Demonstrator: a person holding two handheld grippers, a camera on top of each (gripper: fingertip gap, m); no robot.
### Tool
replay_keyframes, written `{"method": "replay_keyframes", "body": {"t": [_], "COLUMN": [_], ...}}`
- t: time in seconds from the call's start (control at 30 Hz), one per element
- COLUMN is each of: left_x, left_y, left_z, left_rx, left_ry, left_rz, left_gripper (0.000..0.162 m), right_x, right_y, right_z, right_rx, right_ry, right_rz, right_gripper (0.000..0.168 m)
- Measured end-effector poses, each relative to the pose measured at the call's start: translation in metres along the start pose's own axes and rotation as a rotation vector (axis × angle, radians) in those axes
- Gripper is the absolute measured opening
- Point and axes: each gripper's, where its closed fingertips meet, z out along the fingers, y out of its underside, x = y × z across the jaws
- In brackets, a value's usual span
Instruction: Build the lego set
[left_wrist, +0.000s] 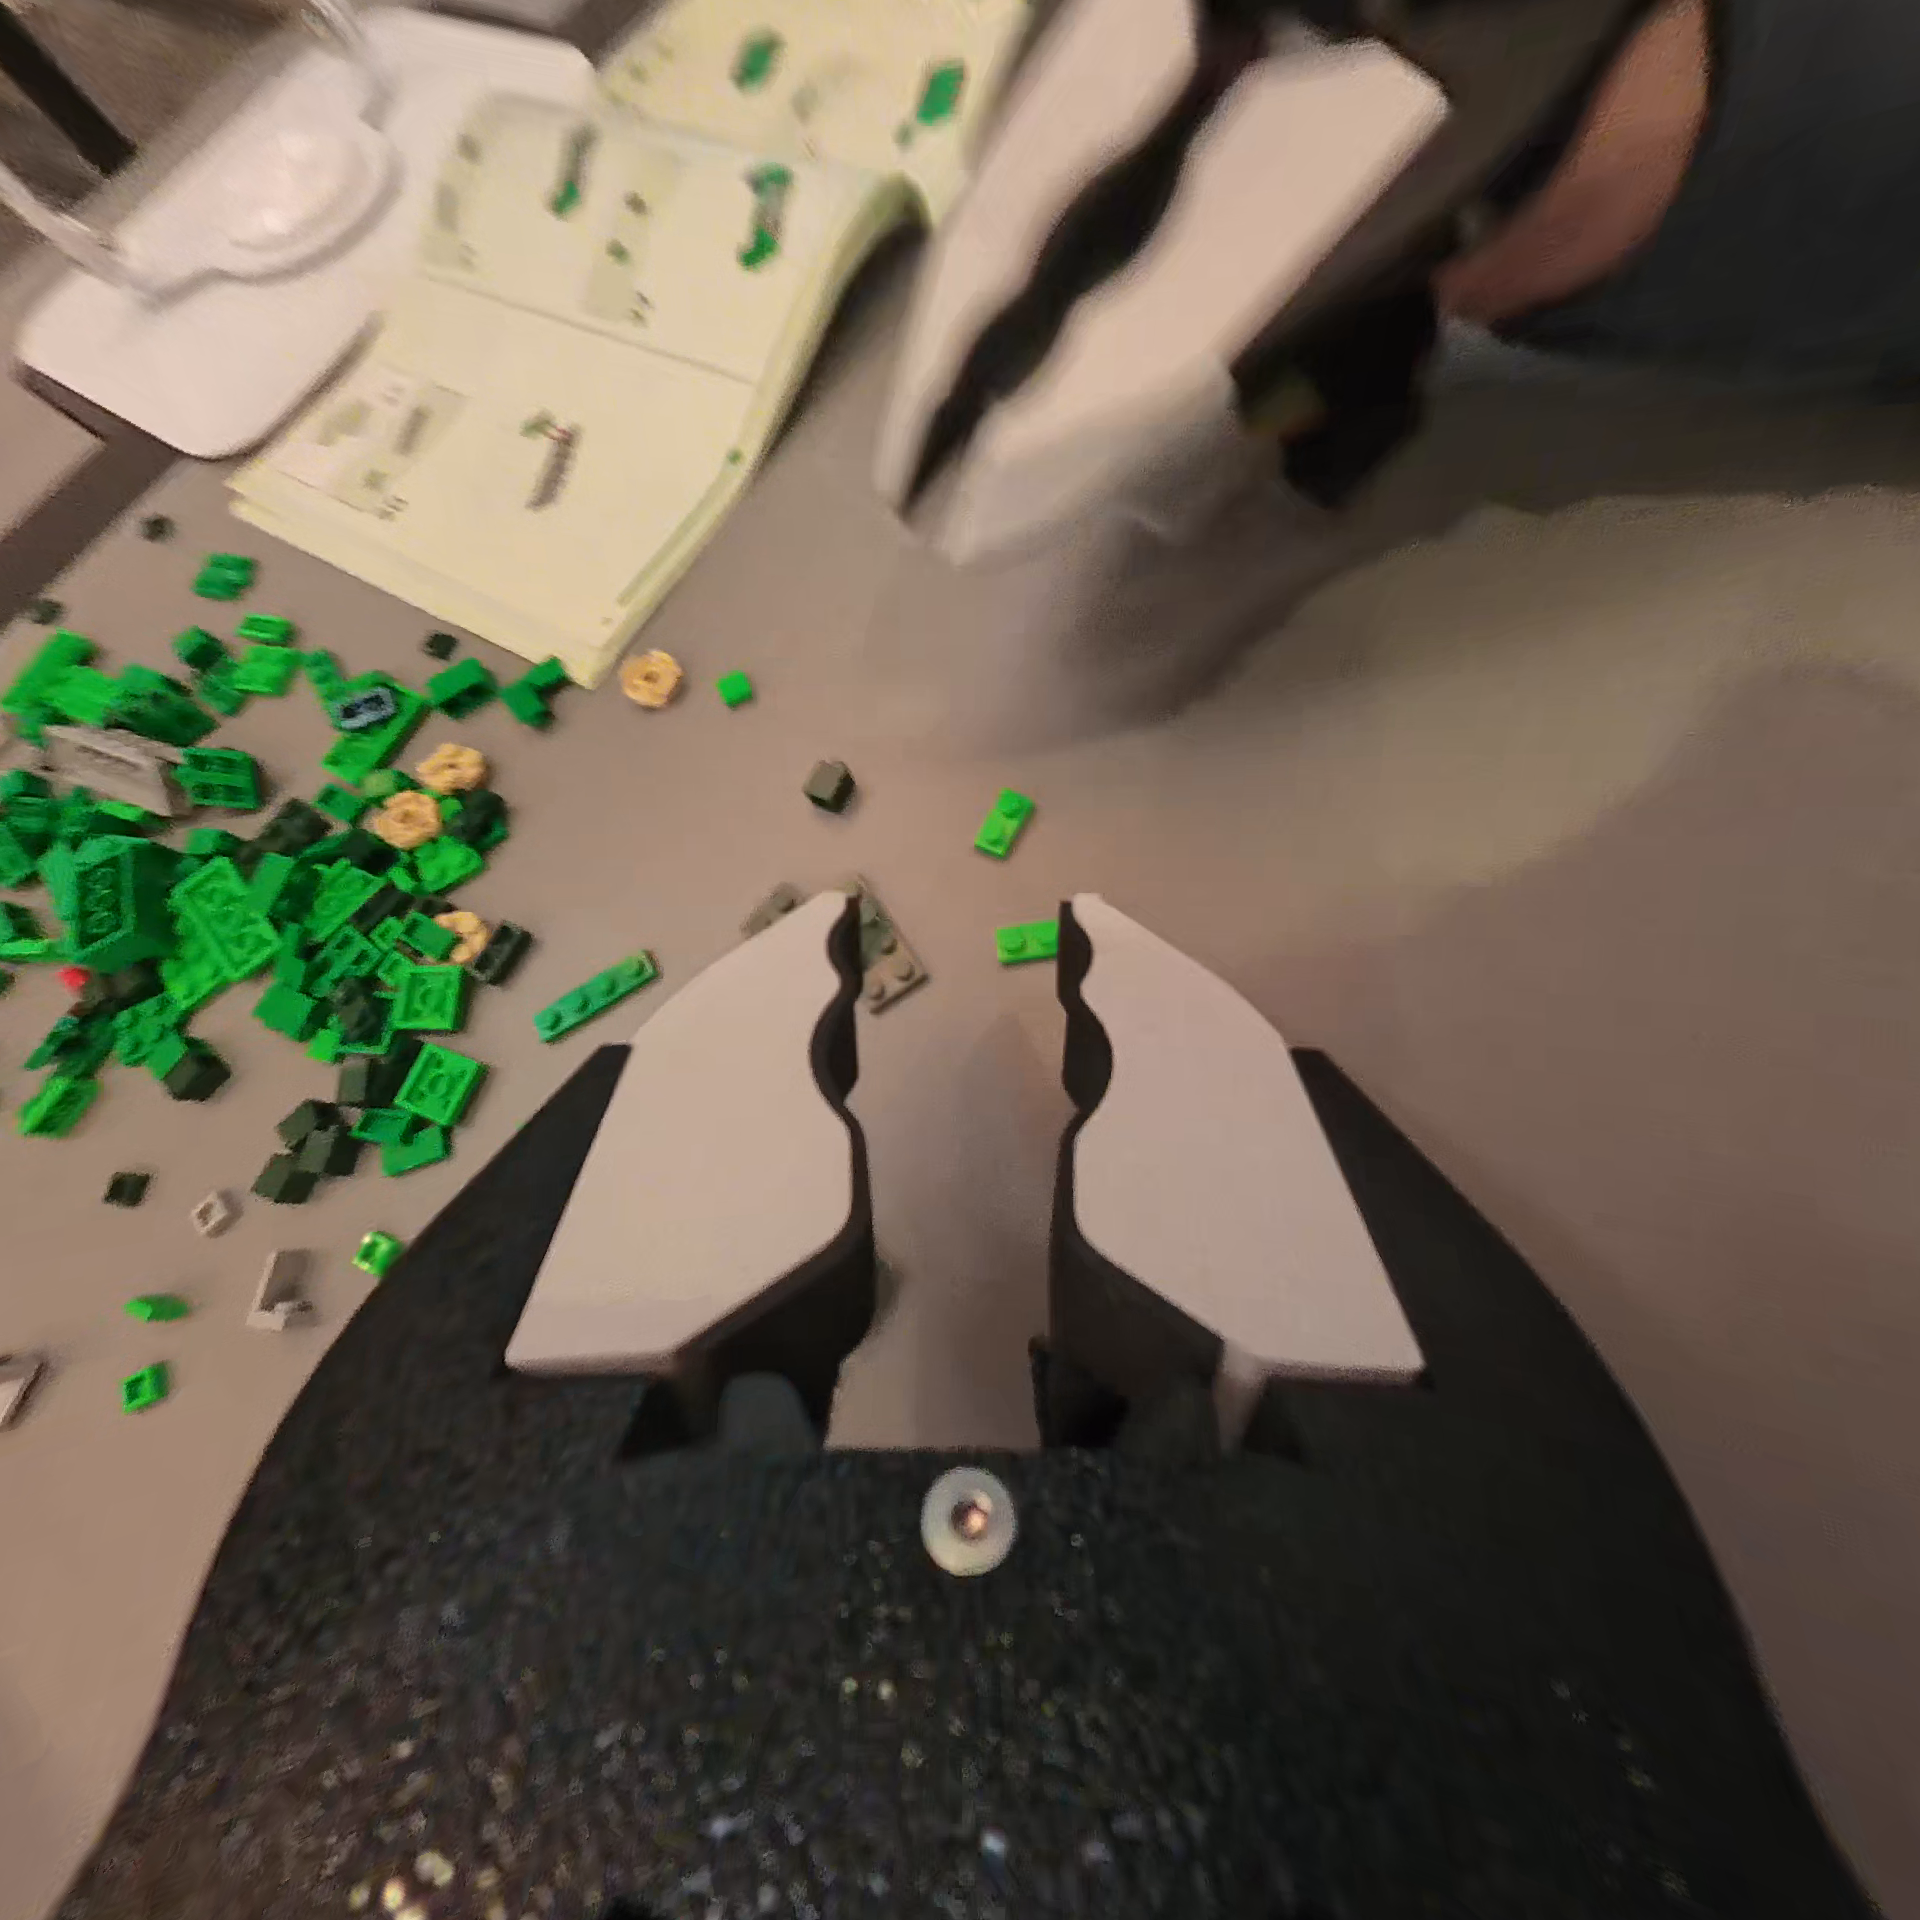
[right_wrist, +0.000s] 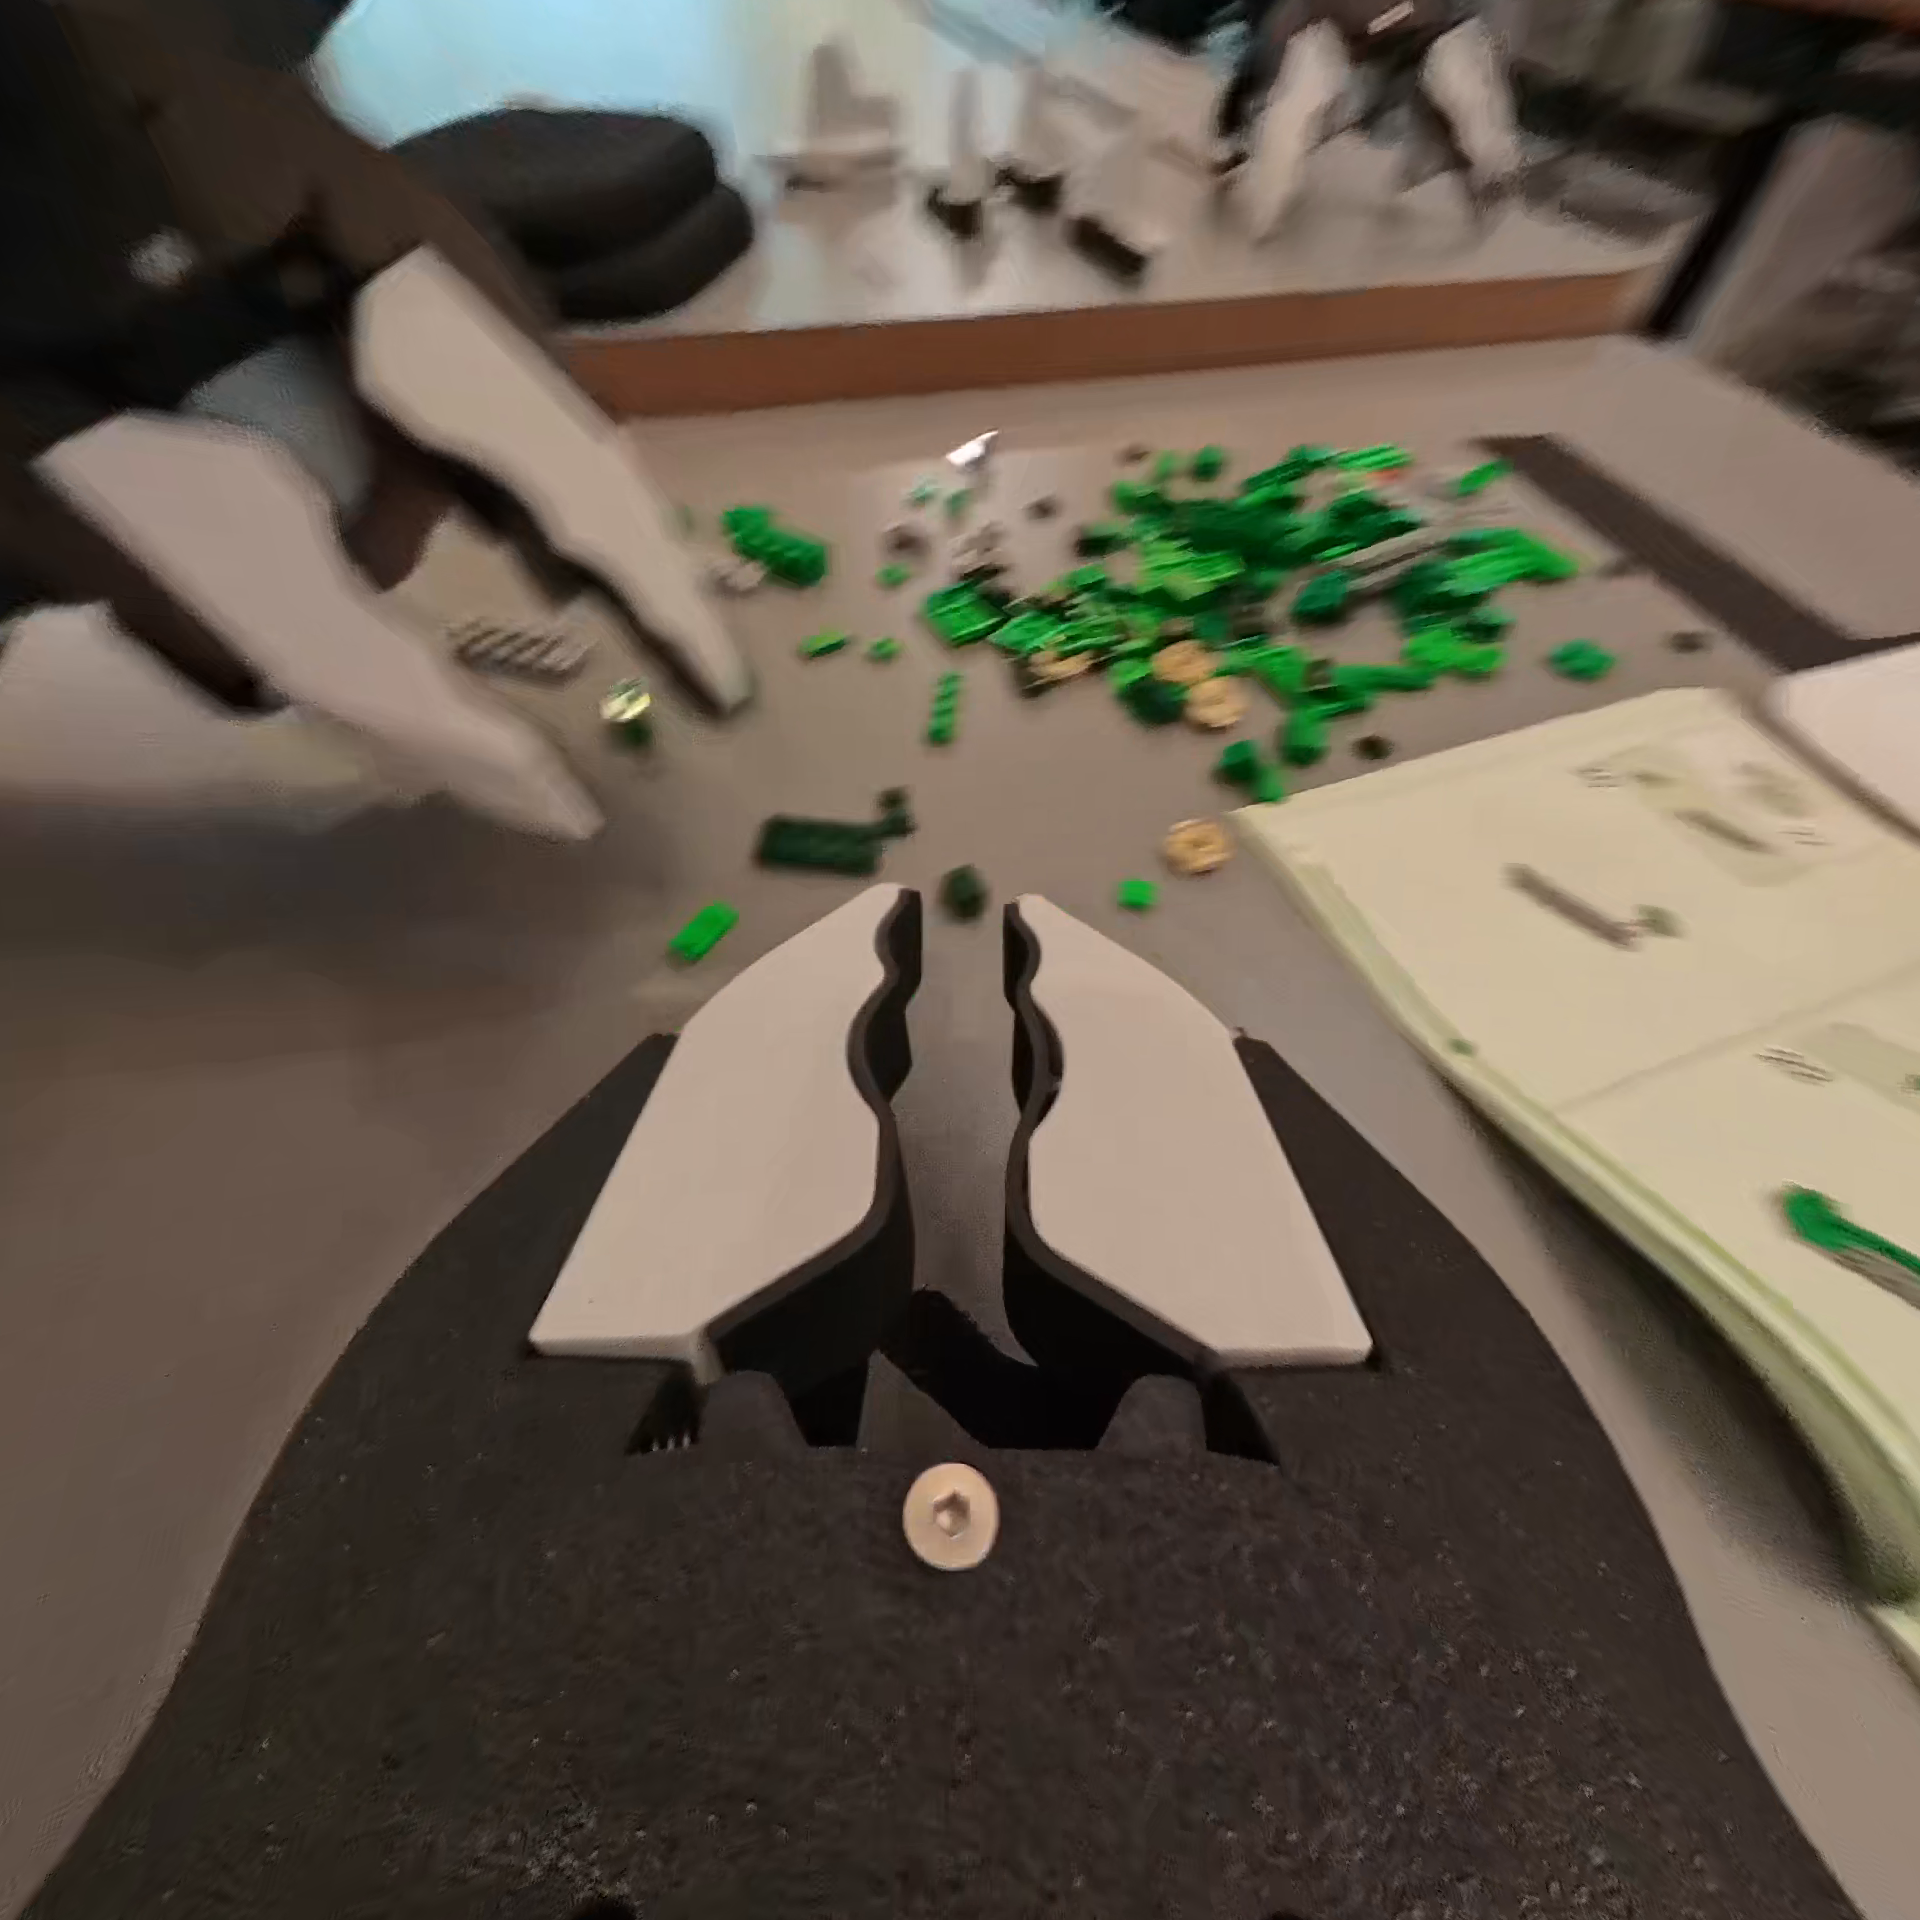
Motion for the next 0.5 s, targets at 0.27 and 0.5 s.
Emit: {"method": "replay_keyframes", "body": {"t": [0.27, 0.5], "left_x": [-0.037, -0.039], "left_y": [-0.010, -0.011], "left_z": [-0.007, -0.025], "left_rx": [0.217, 0.312], "left_ry": [-0.218, -0.223], "left_rz": [-0.066, -0.119], "left_gripper": [0.031, 0.030], "right_x": [-0.033, -0.039], "right_y": [0.024, 0.033], "right_z": [0.021, 0.029], "right_rx": [-0.224, -0.294], "right_ry": [-0.124, -0.183], "right_rz": [-0.181, -0.188], "right_gripper": [0.014, 0.015]}}
